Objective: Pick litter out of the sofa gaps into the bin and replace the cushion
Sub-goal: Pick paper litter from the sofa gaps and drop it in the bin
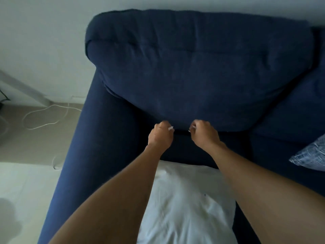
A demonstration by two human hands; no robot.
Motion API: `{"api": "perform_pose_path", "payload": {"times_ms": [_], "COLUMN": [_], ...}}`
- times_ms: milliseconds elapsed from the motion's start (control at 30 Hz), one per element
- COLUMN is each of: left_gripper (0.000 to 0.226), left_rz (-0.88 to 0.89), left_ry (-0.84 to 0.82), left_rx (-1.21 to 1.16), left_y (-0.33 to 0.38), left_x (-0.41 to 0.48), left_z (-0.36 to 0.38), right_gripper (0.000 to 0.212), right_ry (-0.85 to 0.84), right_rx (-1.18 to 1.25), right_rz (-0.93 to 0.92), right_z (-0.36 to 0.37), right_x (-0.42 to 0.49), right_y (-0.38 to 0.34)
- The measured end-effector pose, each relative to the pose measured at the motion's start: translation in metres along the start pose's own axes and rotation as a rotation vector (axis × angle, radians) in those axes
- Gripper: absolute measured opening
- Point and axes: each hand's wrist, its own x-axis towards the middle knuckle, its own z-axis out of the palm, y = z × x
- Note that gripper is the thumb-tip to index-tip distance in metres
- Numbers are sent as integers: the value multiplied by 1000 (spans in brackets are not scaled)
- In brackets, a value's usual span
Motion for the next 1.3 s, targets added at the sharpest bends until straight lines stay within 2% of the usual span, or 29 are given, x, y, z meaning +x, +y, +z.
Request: {"api": "perform_pose_path", "payload": {"times_ms": [200, 400, 667, 833, 1100, 1200, 1300], "left_gripper": [20, 22, 15, 19, 15, 10, 33], "left_rz": [-30, -108, -386, -592, -765, -824, -859], "left_ry": [84, 227, 366, 444, 368, 234, 160], "left_rx": [-64, -79, -194, -291, -379, -334, -280], "left_y": [-24, -78, -230, -351, -471, -491, -496], "left_x": [-34, -56, -94, -141, -174, -176, -175], "left_z": [-33, -100, -172, -205, -210, -204, -201], "right_gripper": [16, 17, 16, 18, 13, 27, 42], "right_ry": [-53, -53, -130, -311, -520, -635, -631], "right_rx": [-11, -24, -35, -48, -158, -290, -312], "right_rz": [-40, -231, -456, -541, -560, -544, -516], "right_z": [10, 26, 117, 204, 318, 342, 348], "right_x": [-25, -32, -60, -95, -128, -130, -128], "right_y": [-33, -118, -266, -349, -427, -430, -429]}}
